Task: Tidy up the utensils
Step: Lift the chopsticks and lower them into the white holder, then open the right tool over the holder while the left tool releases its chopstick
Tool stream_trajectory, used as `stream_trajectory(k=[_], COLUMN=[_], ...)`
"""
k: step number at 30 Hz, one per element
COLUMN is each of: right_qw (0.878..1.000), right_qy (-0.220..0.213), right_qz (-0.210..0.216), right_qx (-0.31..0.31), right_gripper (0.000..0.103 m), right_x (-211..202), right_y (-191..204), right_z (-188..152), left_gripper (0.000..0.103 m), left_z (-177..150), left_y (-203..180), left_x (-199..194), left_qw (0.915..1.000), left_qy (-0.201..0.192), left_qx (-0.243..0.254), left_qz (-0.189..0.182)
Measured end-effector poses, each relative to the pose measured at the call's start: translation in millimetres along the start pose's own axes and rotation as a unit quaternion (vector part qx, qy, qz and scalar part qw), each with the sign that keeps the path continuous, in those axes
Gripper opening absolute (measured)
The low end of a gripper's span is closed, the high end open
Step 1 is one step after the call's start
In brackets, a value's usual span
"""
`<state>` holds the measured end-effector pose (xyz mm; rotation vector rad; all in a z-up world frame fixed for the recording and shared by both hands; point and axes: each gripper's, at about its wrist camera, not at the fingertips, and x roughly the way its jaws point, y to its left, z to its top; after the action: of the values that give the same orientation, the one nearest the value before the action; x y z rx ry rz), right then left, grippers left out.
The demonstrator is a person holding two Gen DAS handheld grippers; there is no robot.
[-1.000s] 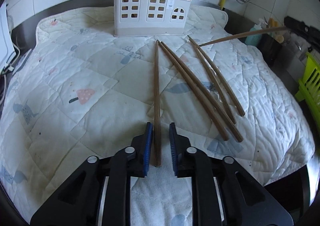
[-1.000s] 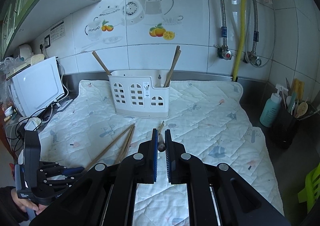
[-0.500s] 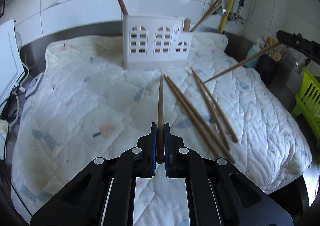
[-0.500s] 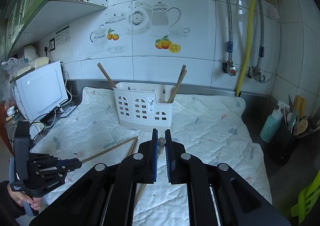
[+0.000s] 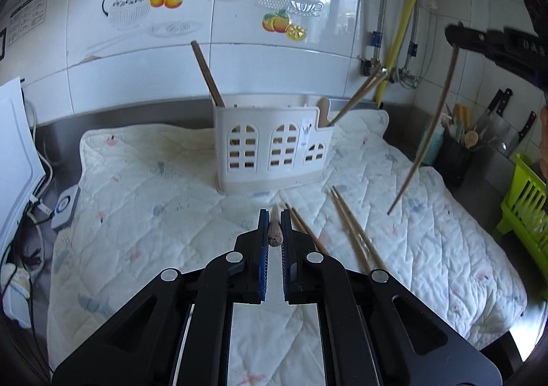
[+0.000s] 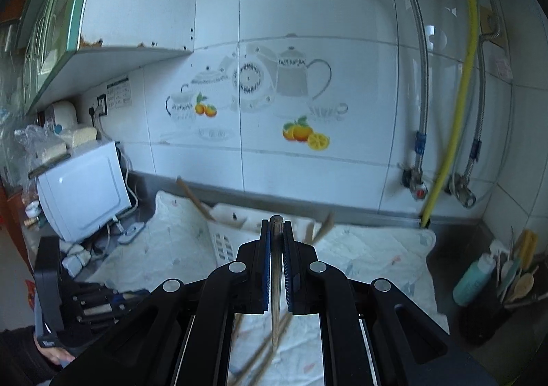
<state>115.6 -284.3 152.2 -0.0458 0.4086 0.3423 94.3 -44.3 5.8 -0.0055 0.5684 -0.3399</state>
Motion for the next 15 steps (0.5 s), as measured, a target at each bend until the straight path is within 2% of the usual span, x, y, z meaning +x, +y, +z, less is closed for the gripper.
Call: stream_trajectory(k=[8,15], right_qw=[0.999,0.997], right_qy=[-0.043,-0.054], right_qz=[-0.009,-0.028], right_qx=[0.012,0.051], right_gripper=[0.007,0.007], right_x=[28.4,81.5], right_y=[-11.2,-28.5], right_z=[65.7,89.8], left_gripper=[0.005,0.005], left_z=[38.1,55.0], left_y=[4.1,4.9], left_x=[1.6,2.2], left_qw=[0.9997,0.9993], left_qy=[-0.016,-0.02], left_qx=[0.02,0.03], left_qz=[-0.002,-0.011])
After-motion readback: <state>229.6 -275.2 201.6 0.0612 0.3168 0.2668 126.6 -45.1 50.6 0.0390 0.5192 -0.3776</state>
